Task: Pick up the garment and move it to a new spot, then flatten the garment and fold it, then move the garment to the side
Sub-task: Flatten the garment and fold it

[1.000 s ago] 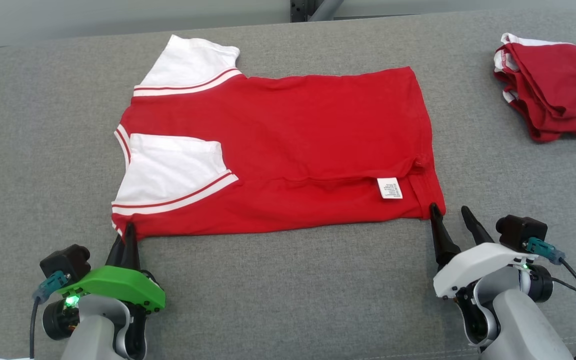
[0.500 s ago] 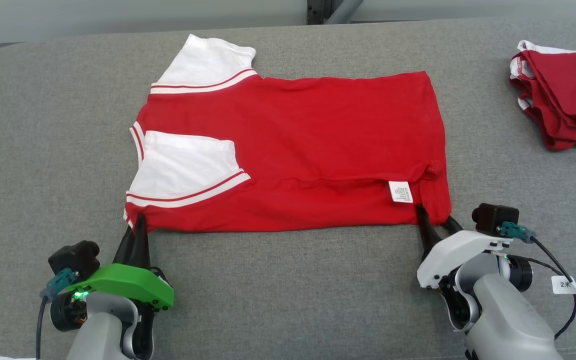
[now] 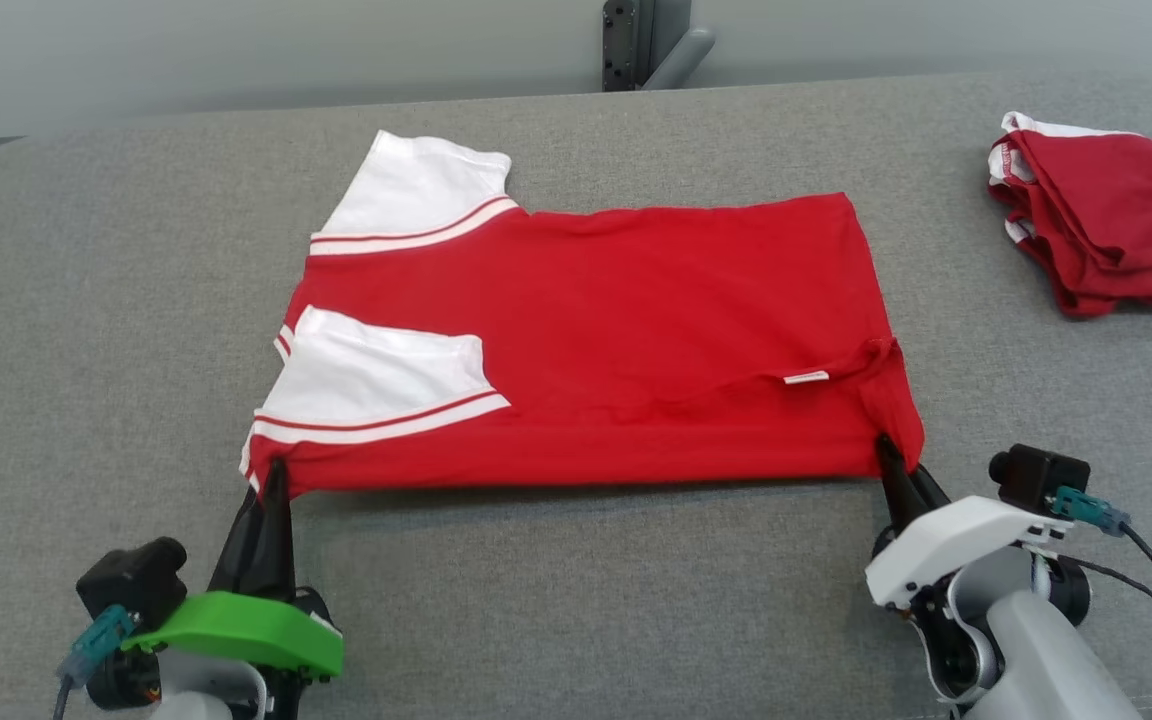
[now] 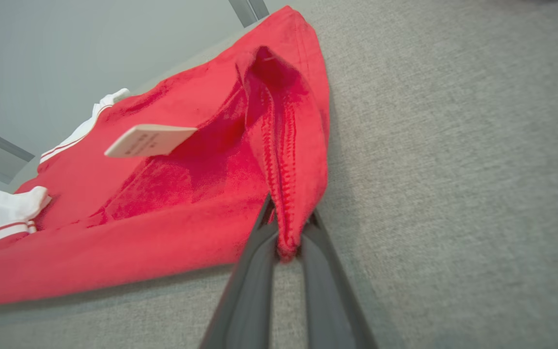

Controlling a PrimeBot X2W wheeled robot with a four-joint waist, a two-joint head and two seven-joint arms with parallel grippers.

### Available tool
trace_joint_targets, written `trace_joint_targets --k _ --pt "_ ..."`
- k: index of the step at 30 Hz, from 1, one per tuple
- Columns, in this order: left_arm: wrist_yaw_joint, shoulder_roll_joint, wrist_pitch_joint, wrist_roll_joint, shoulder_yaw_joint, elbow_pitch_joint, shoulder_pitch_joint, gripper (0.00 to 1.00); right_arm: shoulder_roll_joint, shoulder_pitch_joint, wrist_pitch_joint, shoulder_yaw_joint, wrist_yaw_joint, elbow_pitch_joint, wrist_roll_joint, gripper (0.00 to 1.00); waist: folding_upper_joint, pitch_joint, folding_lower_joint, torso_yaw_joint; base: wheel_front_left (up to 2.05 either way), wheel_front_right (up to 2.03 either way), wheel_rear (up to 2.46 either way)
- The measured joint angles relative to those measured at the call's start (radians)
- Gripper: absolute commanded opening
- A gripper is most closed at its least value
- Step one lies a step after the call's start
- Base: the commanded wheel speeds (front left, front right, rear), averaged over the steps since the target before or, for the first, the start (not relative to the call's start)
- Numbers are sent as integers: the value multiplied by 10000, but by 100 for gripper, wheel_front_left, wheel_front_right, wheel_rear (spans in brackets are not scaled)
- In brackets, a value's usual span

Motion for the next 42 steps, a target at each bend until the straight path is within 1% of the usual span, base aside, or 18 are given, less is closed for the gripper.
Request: trace_joint_targets --k 4,9,13,16,17,18,19,20,21,22,23,27,31,33,36,39,42 --pt "253 61 322 -59 4 -1083 1096 0 -221 1100 642 -334 0 -1450 105 0 0 -129 0 -111 0 0 0" --pt "510 31 752 -332 -48 -1939 2394 0 -136 2476 1601 -784 2 -3080 4 0 0 -247 0 -203 0 0 0" --pt "688 -40 995 -362 -182 -2021 2846 0 -15 3183 2117 -1145 2 -3743 -182 0 0 -309 0 -213 0 0 0" --pt "740 -69 1009 -395 -215 -1793 2870 0 42 3414 2349 -1290 4 -4052 -265 0 0 -336 0 -241 0 0 0" --pt "740 -69 1009 -395 -215 -1793 2870 0 42 3414 2349 -1290 4 -4052 -265 15 0 -336 0 -241 0 0 0" --pt "779 -63 993 -364 -249 -1582 2866 0 54 3507 2462 -1312 4 -4188 -313 44 0 -341 0 -273 0 0 0" --pt "784 -63 978 -362 -251 -1482 2858 0 56 3545 2472 -1325 2 -4251 -337 100 0 -338 0 -289 0 0 0" --pt "786 -59 924 -362 -240 -1396 2848 18 56 3572 2497 -1348 2 -4309 -337 100 0 -335 0 -305 0 0 0" --pt "786 -58 894 -364 -234 -1329 2836 45 54 3593 2493 -1373 0 -4366 -330 100 0 -329 0 -322 0 0 0" --pt "779 -50 863 -364 -238 -1267 2815 91 54 3606 2474 -1400 0 -4422 -311 100 0 -320 0 -335 0 0 0" --pt "767 -31 803 -364 -234 -1198 2788 100 58 3623 2447 -1436 0 -4468 -311 100 0 -309 0 -348 0 0 0" --pt "667 257 579 -353 -119 -1037 2619 100 56 3713 2272 -1605 0 -4683 -451 100 0 -274 0 -399 0 0 0" --pt "579 713 573 -201 -61 -1043 2031 100 63 3685 2140 -1850 0 -5022 -826 100 0 -219 0 -463 0 0 0" --pt "548 1030 765 125 -153 -1135 1494 100 58 3557 2094 -2025 0 -5256 -1072 100 0 -158 0 -503 0 0 0" --pt "508 1344 1256 341 -328 -1319 495 100 58 3267 2098 -2138 0 -5676 -1411 100 0 -5 0 -569 0 0 0" --pt "504 1607 1858 424 -426 -1312 -614 100 58 2936 2186 -2021 0 -6084 -1592 100 0 224 0 -665 0 0 0" --pt "447 1732 2339 552 -562 -978 -1799 100 59 2469 2278 -1787 0 -6420 -1618 100 0 546 0 -785 0 0 0"
